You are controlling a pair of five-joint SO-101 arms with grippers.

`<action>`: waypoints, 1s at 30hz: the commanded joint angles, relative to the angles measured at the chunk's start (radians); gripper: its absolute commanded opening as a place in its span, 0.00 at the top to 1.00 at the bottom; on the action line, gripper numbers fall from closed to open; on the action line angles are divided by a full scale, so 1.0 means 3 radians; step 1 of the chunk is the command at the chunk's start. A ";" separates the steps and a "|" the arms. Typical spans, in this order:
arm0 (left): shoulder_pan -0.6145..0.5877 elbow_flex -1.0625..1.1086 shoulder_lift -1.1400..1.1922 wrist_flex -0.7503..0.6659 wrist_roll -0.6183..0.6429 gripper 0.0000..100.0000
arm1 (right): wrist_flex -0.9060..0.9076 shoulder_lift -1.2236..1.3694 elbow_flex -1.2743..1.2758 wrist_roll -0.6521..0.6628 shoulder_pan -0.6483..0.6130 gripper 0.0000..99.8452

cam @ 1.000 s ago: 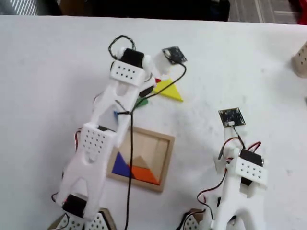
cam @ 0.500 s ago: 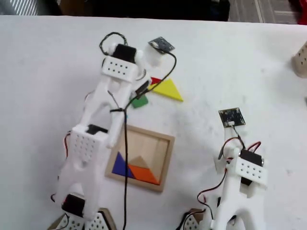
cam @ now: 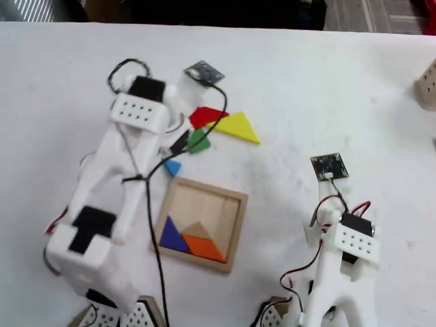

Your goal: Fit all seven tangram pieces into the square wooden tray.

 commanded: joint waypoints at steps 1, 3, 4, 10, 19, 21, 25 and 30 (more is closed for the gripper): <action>-0.0187 0.1156 -0.0923 -0.0532 0.0015 0.93 | -0.0038 -0.0043 -0.0015 0.0031 -0.0038 0.98; -0.0345 0.1693 -0.1210 -0.0793 0.0015 0.92 | -0.0038 -0.0043 -0.0015 0.0026 -0.0038 0.98; -0.0458 0.1959 -0.1337 -0.0956 0.0015 0.92 | -0.0038 -0.0043 -0.0015 0.0026 -0.0038 0.98; -0.1317 0.3355 -0.1992 -0.2005 0.0015 0.92 | -0.0043 -0.0043 -0.0015 0.0010 -0.0038 0.98; -0.1675 0.4388 -0.2560 -0.2562 0.0031 0.92 | -0.0043 -0.0043 -0.0020 0.0005 -0.0054 0.98; -0.1793 0.4388 -0.2611 -0.2567 0.0041 0.92 | -0.0043 -0.0043 -0.0031 0.0005 -0.0182 0.98; -0.1931 0.4363 -0.2606 -0.2583 0.0046 0.92 | -0.0023 -0.0049 -0.0113 0.0005 -0.0565 0.98; -0.2043 0.4260 -0.2478 -0.2654 0.0194 0.92 | 0.0325 -0.0013 -0.0839 -0.0471 -0.0954 0.98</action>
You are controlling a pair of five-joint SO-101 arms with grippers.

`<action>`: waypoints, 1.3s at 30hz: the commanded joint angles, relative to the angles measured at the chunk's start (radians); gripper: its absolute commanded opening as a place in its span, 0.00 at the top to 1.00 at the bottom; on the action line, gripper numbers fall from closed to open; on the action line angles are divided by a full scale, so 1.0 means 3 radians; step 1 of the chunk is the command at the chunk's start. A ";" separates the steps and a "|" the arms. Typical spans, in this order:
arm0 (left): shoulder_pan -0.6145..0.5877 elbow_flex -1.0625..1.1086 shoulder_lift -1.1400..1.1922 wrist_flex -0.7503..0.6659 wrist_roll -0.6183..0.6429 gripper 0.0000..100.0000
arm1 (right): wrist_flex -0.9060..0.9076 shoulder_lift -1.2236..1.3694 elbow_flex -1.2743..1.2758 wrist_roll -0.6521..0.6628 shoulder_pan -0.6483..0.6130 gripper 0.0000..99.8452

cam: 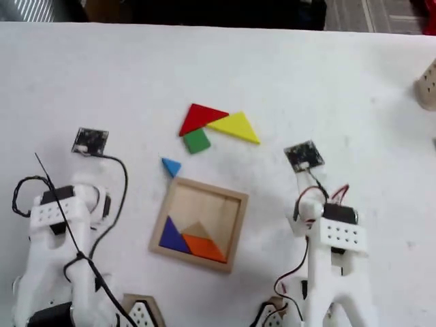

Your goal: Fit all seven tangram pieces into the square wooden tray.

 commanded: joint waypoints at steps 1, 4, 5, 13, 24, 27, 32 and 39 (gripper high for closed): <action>-0.0156 -0.0189 0.0095 -0.0102 0.0292 0.92 | 0.0417 0.0038 -0.0823 -0.0486 -0.0396 0.98; -0.0263 -0.0409 0.0417 -0.0097 0.0491 0.92 | 0.0647 0.0361 -0.1396 -0.0803 -0.0770 0.98; -0.0284 -0.0501 0.0550 -0.0087 0.0542 0.92 | 0.0652 0.0509 -0.1560 -0.0875 -0.0877 0.98; -0.0519 -0.1008 0.1143 0.0026 0.0915 0.92 | 0.0049 0.1706 -0.2414 -0.0931 -0.1609 0.98; -0.0765 -0.1038 0.1179 -0.0148 0.1412 0.92 | -0.0683 0.3189 -0.3324 -0.0685 -0.1562 0.98; -0.0765 -0.1038 0.1179 -0.0164 0.1412 0.92 | -0.0667 0.3562 -0.3688 -0.0143 -0.1614 0.98; -0.0760 -0.1038 0.1179 -0.0164 0.1412 0.92 | -0.0744 0.4033 -0.4148 0.0286 -0.1706 0.98; -0.0754 -0.1033 0.1179 -0.0164 0.1412 0.92 | -0.0770 0.4462 -0.4603 0.0757 -0.1803 0.98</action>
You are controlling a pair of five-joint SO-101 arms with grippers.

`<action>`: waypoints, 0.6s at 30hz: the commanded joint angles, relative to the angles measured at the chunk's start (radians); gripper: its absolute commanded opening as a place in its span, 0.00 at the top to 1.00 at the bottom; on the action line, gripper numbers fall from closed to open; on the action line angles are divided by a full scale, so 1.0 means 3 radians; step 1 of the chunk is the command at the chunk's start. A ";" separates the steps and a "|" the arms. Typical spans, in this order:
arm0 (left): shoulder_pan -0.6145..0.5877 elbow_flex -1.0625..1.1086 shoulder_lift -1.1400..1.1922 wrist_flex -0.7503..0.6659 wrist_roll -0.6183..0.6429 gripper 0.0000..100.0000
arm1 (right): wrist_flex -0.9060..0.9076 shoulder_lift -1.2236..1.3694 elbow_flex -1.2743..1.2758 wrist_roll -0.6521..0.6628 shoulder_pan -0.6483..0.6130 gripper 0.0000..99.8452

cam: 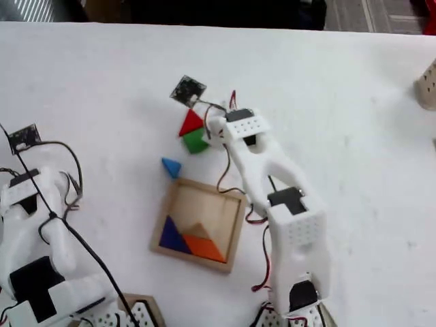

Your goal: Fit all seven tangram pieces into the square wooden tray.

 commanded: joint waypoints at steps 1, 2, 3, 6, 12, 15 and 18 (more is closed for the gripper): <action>-0.0023 -0.0153 -0.0003 -0.0072 0.0031 0.92 | -0.0054 0.0115 -0.0404 0.0215 -0.0090 0.98; -0.0023 -0.0153 -0.0003 -0.0072 0.0031 0.92 | -0.0054 0.0125 -0.0430 0.0215 -0.0095 0.98; -0.0023 -0.0153 -0.0003 -0.0072 0.0031 0.92 | -0.0054 0.0136 -0.0445 0.0215 -0.0100 0.98; -0.0018 -0.0153 -0.0003 -0.0077 0.0031 0.92 | -0.0028 0.0136 -0.0450 0.0189 -0.0100 0.98; -0.0013 -0.0153 -0.0003 -0.0077 0.0031 0.92 | 0.0238 -0.0171 -0.0450 -0.0261 -0.0146 0.98; -0.0013 -0.0153 -0.0003 -0.0077 0.0031 0.92 | 0.0228 -0.0202 -0.0465 -0.0563 -0.0166 0.98; -0.0013 -0.0153 -0.0003 -0.0077 0.0031 0.92 | 0.0228 -0.0212 -0.0465 -0.0685 -0.0274 0.98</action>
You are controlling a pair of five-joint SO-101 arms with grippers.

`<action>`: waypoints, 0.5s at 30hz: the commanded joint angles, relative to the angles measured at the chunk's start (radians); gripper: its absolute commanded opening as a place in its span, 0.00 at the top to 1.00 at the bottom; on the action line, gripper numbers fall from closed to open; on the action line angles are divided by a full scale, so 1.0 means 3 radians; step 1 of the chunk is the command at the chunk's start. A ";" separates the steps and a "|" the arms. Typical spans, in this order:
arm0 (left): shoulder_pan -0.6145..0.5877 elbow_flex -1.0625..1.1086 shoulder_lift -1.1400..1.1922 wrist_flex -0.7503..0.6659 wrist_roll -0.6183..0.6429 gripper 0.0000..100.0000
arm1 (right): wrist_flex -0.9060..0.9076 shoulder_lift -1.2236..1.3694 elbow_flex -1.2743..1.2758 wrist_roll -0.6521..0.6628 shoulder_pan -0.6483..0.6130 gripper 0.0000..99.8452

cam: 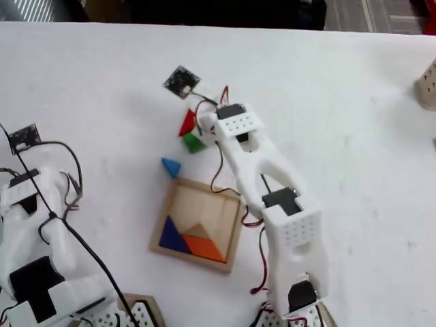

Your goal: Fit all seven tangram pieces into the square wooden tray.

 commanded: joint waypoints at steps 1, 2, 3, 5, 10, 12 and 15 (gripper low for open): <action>-0.0013 -0.0153 -0.0003 -0.0077 0.0031 0.92 | -0.0008 -0.0253 -0.0159 -0.0210 -0.0156 0.98; -0.0013 -0.0153 -0.0003 -0.0077 0.0031 0.92 | -0.0059 -0.0243 -0.0153 -0.0220 -0.0192 0.98; -0.0013 -0.0153 -0.0003 -0.0077 0.0031 0.92 | -0.0110 -0.0222 -0.0138 -0.0266 -0.0228 0.98; -0.0013 -0.0153 -0.0003 -0.0077 0.0031 0.92 | -0.0141 -0.0095 -0.0138 -0.0455 -0.0279 0.98; -0.0013 -0.0153 -0.0003 -0.0077 0.0026 0.92 | -0.0207 0.0386 -0.0179 -0.0588 -0.0274 0.98; -0.0013 -0.0153 -0.0003 -0.0077 0.0020 0.92 | 0.0038 0.0355 -0.0240 -0.0425 -0.0228 0.98; -0.0013 -0.0153 -0.0003 -0.0072 0.0020 0.92 | 0.0534 0.0207 -0.0297 -0.0179 -0.0212 0.98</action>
